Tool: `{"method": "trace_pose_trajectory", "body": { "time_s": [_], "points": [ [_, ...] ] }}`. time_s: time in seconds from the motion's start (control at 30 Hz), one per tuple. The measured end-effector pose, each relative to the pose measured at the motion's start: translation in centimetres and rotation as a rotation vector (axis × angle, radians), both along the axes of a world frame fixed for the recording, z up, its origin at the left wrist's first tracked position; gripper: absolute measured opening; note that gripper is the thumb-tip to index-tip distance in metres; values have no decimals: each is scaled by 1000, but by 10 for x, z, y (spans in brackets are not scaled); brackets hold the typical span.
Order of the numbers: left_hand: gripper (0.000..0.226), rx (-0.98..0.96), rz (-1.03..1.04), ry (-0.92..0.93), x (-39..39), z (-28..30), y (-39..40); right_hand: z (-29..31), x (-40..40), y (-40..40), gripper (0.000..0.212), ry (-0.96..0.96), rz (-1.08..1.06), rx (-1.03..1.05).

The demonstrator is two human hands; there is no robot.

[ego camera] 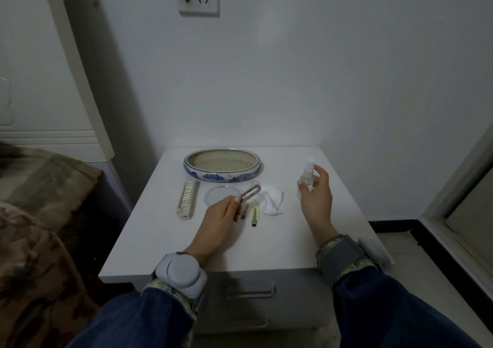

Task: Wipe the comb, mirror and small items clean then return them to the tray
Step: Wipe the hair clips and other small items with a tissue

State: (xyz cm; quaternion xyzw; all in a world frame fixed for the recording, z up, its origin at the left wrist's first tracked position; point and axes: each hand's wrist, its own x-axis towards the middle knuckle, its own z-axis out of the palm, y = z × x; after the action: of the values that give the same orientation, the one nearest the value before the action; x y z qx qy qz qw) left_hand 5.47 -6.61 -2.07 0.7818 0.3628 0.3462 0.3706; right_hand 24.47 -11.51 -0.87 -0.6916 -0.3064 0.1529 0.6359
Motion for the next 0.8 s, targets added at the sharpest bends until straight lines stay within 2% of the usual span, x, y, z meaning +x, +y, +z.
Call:
{"method": "trace_pose_trajectory", "body": {
  "time_s": [0.1,0.2,0.27,0.33,0.43,0.53,0.6,0.67,0.8],
  "points": [
    [40,14,35,-12,-1,2,-1,9,-4,0,43,99,50,84],
    [40,4,63,-35,0,4,-2,20,-10,0,38,395,208,253],
    [40,-9,88,-47,1,4,-1,24,-14,-1,42,521,342,268],
    [41,-22,113,-53,1,4,0,26,-19,-3,51,543,490,195],
    [40,-31,121,-67,1,3,1,26,-26,-7,61,474,648,131],
    [40,-18,115,-65,1,2,2,28,-29,-10,56,420,713,131],
    [41,-25,117,-75,1,2,2,28,-30,-11,50,329,704,114],
    [41,-26,124,-84,2,1,3,24,-32,-13,49,119,635,61],
    [41,-45,117,-122,4,1,2,10,-39,-14,47,-560,466,12]
  ]
}}
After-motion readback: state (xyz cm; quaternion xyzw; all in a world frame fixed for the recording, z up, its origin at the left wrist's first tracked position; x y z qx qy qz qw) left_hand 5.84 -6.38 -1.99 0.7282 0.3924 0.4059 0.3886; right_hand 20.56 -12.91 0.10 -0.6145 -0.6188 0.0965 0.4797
